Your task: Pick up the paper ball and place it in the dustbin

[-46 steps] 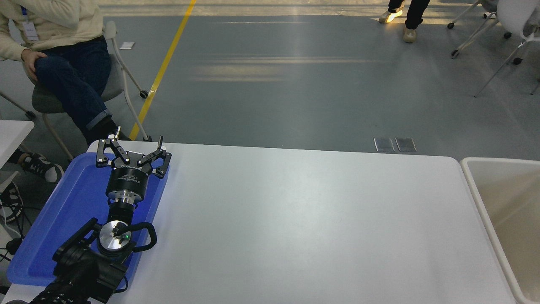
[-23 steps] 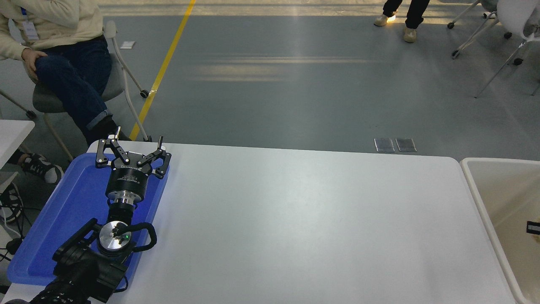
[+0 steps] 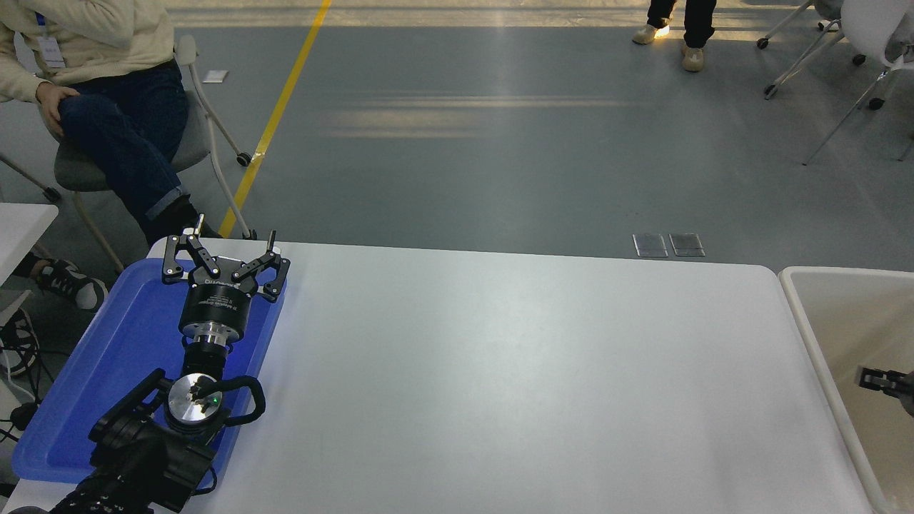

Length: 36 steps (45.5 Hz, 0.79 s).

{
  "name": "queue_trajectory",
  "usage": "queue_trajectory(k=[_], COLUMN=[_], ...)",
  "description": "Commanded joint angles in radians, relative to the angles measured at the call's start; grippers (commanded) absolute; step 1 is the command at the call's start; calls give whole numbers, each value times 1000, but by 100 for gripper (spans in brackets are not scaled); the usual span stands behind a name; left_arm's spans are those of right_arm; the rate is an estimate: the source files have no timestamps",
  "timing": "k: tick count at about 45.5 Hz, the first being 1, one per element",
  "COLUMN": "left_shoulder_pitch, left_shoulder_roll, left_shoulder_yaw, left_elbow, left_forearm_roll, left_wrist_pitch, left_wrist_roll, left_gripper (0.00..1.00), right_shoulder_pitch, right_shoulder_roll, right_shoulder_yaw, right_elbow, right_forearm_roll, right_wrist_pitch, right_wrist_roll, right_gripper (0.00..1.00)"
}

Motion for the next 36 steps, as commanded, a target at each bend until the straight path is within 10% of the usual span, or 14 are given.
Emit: queue_trajectory(k=[1,28,36], left_shoulder_pitch=[0,-1,0], left_shoulder_roll=[0,0,0], left_shoulder_yaw=[0,0,0], left_elbow=[0,0,0], left_forearm_roll=[0,0,0], left_wrist_pitch=[0,0,0], left_wrist_roll=[0,0,0], left_gripper=[100,100,100], right_shoulder_pitch=[31,171,149], right_shoulder_roll=[0,-168,-182], right_shoulder_yaw=[127,1011,1132], right_elbow=[0,418,590], right_forearm_roll=[4,81,286], right_wrist_pitch=[-17,-41,-36], right_wrist_roll=[0,0,-1], right_gripper=[100,100,100])
